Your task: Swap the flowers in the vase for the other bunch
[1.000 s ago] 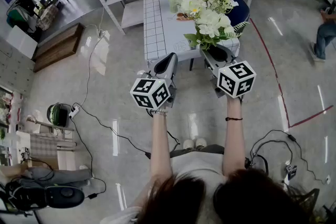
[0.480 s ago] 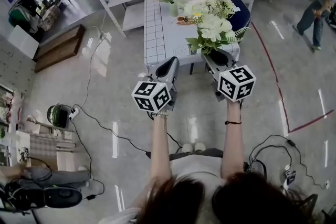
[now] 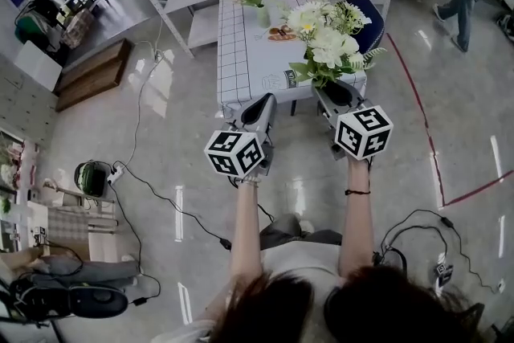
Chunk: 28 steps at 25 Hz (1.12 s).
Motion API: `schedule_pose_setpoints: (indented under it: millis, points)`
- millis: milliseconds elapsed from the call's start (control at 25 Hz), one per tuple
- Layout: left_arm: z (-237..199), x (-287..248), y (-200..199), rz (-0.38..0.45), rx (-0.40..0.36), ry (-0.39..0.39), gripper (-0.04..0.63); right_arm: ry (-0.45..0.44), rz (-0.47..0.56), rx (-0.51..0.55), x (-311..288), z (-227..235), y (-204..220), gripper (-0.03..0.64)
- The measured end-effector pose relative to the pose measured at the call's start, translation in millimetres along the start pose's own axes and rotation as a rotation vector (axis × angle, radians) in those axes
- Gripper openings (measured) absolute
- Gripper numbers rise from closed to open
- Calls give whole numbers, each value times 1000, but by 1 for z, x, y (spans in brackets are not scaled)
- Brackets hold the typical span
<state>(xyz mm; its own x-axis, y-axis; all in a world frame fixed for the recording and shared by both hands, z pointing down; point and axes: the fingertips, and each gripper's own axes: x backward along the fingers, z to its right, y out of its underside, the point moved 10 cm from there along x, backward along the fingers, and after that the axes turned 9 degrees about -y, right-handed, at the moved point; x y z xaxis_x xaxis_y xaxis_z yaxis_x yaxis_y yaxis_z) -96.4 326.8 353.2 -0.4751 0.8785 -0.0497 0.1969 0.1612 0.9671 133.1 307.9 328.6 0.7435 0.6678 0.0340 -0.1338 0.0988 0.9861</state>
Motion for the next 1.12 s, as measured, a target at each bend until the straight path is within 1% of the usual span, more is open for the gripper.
schedule_pose_setpoints:
  millis: [120, 400, 640, 760, 960, 1120]
  points:
    - [-3, -7, -1, 3, 12, -16, 12, -3, -3, -10, -2, 8, 1, 51]
    - [-9, -19, 1, -10, 11, -35, 12, -15, -6, -29, -14, 19, 6, 51]
    - [-32, -31, -5, 4, 17, -46, 12, -15, 6, -33, -34, 29, 6, 51]
    - [-45, -45, -3, -11, 12, -34, 12, -4, 13, -45, -47, 38, 7, 51]
    - [-69, -69, -6, 0, 32, -6, 12, 16, 3, -52, -72, 53, 12, 51]
    - [-87, -89, -5, -21, 49, 17, 12, 30, -7, -58, -91, 65, 14, 51]
